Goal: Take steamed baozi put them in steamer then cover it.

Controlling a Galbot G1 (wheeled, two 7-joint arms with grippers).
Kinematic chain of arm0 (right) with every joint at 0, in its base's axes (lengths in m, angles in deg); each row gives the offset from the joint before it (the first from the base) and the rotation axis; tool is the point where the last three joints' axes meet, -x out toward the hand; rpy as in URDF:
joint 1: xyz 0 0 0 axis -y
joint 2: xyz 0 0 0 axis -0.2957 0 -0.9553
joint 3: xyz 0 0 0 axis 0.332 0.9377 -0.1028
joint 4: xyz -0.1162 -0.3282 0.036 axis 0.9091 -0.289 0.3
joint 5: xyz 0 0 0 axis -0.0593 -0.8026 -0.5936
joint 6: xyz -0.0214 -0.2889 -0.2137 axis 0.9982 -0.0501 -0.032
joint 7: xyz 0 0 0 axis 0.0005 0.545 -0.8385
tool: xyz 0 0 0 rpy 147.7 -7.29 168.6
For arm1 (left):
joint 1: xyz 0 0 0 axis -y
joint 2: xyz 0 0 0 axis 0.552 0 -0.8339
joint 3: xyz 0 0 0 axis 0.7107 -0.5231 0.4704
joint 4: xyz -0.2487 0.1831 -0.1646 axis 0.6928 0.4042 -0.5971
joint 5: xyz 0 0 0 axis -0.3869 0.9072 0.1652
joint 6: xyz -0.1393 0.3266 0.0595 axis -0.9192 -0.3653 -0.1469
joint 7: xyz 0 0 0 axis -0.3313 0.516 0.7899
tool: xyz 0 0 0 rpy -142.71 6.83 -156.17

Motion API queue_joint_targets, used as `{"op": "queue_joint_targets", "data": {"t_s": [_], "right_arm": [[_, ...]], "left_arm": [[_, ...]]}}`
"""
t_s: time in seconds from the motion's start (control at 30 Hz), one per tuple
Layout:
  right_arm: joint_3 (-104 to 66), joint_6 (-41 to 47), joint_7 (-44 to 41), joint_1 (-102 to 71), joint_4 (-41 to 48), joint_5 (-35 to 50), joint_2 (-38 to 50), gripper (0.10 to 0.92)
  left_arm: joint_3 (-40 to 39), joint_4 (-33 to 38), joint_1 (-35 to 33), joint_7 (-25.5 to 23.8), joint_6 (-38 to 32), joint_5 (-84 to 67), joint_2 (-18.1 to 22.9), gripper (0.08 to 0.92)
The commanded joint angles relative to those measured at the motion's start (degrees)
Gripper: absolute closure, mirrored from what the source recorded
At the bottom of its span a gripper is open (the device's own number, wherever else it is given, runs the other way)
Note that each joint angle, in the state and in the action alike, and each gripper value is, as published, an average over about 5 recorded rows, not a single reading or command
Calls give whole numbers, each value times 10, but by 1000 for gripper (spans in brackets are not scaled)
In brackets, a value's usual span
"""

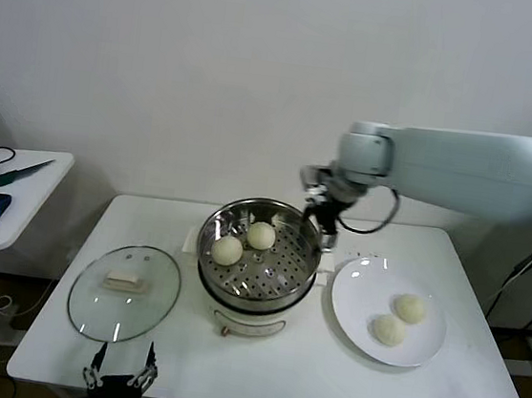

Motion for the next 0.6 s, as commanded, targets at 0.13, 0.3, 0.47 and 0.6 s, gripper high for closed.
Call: {"op": "queue_joint_targets", "data": {"t_s": [0.13, 0.3, 0.47, 0.6], "right_arm": [[-36, -30, -15, -136, -40, -183, 248, 203], [-118, -24, -9, -240, -14, -205, 253, 203], [-167, -19, 0, -304, 17, -224, 235, 203], [-199, -15, 7, -349, 43, -237, 215, 203]], "left_arm": [[1, 2, 0, 0, 0, 3, 4, 177], [4, -1, 0, 0, -2, 3, 3, 177], [6, -1, 0, 0, -3, 3, 3, 177], [7, 1, -2, 0, -2, 3, 4, 177]]}}
